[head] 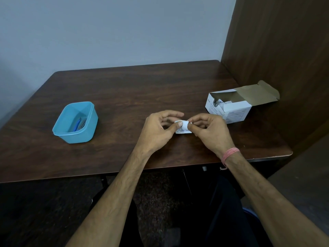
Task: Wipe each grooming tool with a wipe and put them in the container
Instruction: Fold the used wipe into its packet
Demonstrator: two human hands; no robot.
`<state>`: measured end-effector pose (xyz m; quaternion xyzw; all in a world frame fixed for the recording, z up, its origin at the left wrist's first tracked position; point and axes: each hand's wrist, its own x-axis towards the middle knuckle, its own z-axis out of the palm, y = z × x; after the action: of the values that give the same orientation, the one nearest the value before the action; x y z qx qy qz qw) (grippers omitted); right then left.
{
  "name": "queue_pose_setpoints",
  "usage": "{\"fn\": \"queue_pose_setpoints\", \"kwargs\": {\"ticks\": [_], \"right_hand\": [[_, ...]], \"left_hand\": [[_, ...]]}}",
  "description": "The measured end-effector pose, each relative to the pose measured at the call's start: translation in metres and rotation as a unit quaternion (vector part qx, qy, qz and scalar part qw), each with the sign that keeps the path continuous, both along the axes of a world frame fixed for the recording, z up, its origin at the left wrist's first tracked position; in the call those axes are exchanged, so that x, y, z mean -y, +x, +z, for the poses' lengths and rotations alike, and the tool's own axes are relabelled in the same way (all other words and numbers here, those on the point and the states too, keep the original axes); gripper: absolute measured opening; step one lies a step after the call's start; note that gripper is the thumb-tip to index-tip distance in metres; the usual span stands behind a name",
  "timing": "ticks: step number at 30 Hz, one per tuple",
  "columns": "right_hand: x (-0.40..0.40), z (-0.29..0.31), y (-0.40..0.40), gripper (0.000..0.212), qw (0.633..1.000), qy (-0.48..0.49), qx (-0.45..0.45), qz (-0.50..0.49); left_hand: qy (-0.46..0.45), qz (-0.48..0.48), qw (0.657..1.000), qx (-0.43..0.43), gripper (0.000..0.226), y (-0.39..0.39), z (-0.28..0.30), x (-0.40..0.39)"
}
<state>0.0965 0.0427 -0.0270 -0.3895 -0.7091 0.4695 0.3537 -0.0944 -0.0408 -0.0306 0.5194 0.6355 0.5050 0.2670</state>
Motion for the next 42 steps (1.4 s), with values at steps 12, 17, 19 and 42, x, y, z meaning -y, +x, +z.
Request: {"fn": "queue_pose_setpoints", "kwargs": {"ticks": [12,17,19,42], "right_hand": [[0.0002,0.0002,-0.0004,0.005,0.999,-0.037,-0.01,-0.027],[-0.0014,0.0017,0.0049,0.012,0.999,-0.028,-0.012,0.017],[-0.0014,0.0023,0.0056,0.013,0.999,-0.03,-0.007,0.026],[-0.0038,-0.0022,0.0055,0.007,1.0,-0.016,0.003,0.026]], "left_hand": [[-0.004,0.033,0.997,0.073,0.008,0.003,0.001,0.0009],[0.004,0.038,0.997,0.069,0.007,0.0037,0.0006,0.0016],[0.0,0.028,0.997,0.065,0.008,0.0036,0.001,0.0024],[-0.017,0.005,0.999,0.043,0.016,0.0024,0.0014,0.0031]]}}
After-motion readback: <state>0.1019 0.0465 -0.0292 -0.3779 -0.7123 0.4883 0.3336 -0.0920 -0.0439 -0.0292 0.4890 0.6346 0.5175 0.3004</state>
